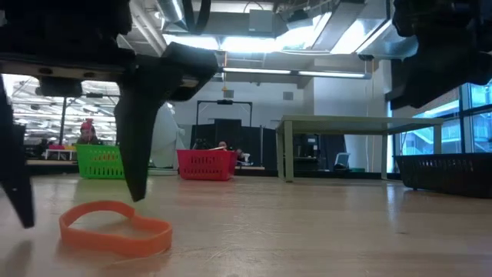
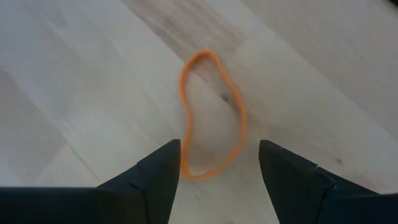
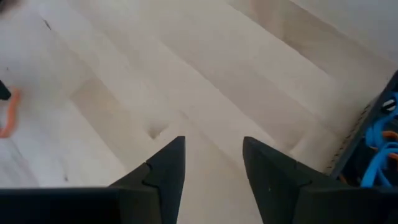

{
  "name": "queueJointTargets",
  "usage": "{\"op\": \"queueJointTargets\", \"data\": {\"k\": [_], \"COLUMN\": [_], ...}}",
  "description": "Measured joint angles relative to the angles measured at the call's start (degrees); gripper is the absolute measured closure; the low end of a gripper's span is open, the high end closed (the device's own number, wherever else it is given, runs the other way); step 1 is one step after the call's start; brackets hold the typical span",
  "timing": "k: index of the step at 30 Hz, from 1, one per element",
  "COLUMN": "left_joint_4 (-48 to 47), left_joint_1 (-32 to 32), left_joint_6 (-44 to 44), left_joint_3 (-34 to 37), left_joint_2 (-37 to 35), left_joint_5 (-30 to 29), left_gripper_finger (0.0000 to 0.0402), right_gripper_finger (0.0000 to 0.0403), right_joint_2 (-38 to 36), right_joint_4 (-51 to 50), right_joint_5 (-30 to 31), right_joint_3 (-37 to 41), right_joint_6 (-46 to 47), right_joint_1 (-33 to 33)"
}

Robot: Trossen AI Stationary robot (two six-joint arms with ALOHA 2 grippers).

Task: Pick & Place Office Desk Supplies
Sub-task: Put the orange rubber band into the black basket

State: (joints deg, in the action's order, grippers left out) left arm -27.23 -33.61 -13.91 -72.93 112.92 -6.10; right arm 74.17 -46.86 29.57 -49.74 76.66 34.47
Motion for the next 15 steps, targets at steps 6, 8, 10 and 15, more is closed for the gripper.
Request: {"op": "queueJointTargets", "data": {"k": [6, 8, 10, 15], "left_joint_4": [0.4, 0.7, 2.2, 2.9], "left_joint_1": [0.1, 0.1, 0.3, 1.5], "left_joint_6": [-1.2, -1.8, -1.9, -1.4], "left_joint_3": [0.0, 0.0, 0.0, -0.2], "left_joint_2": [0.0, 0.0, 0.6, 2.5], "left_joint_5": [-1.9, -1.9, -1.4, 4.8], "left_gripper_finger": [0.0179, 0.0180, 0.0181, 0.0191], "right_gripper_finger": [0.0241, 0.0241, 0.0241, 0.0241], "right_joint_2": [0.0, 0.0, 0.0, 0.0], "right_joint_4": [2.3, 4.3, 6.7, 12.9], "right_joint_5": [0.3, 0.4, 0.5, 0.5], "right_joint_3": [0.0, 0.0, 0.0, 0.0], "right_joint_6": [-1.1, -2.2, -3.6, -7.3], "right_joint_1": [0.0, 0.0, 0.0, 0.0]}}
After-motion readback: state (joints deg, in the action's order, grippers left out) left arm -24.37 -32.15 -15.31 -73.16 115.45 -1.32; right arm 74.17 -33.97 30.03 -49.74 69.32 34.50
